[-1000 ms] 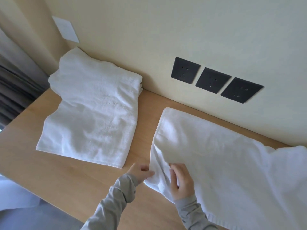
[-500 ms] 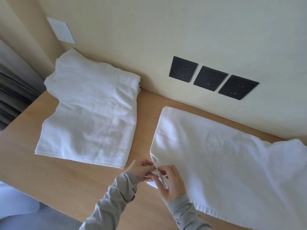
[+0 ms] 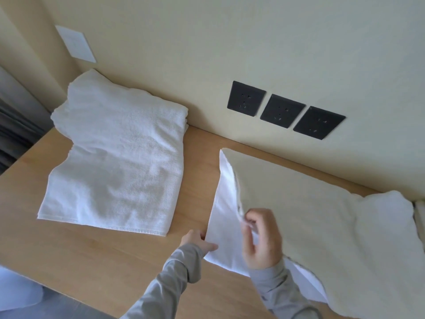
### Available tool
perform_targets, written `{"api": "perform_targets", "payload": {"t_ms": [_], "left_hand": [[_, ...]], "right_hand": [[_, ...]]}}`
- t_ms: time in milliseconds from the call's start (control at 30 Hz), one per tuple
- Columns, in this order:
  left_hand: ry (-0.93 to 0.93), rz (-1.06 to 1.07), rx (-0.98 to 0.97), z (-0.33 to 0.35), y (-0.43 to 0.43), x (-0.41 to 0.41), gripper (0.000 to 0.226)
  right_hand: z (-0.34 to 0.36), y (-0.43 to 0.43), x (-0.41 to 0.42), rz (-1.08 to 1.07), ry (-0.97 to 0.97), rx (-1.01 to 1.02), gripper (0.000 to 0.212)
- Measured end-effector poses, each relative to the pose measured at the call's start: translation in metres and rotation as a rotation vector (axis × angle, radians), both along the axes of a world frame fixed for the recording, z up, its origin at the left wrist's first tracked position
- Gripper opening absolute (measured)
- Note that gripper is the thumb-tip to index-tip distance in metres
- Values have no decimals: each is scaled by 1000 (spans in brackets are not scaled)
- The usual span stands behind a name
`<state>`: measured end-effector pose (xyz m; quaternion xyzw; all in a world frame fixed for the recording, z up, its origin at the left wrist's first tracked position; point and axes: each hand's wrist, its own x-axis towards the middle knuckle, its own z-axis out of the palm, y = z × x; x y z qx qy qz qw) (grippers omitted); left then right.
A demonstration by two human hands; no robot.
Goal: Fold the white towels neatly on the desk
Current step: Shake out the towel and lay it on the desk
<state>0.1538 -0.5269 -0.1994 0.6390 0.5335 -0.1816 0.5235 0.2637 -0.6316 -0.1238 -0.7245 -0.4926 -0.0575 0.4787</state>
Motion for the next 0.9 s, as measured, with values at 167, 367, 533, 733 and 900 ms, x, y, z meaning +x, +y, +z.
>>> {"api": "perform_targets", "payload": {"t_ms": [167,367,533,733,900], "left_hand": [[-196,126,-117,8,4,-9,18],[-370,359,-342,29,2,-14,22],[-397,415,-339,43,-3,-7,17],[-447,452,-367,66,0,3,15],[-549,476,-385,87,-8,13,15]], "right_hand": [[-45,-11,-24,67,39,-207,10],[-60,-21,-31,97,92,-306,13],[-46,-18,-21,57,126,-255,22],[34,-19,60,-426,-44,161,16],[14,-22,9,-101,-153,-71,22]]}}
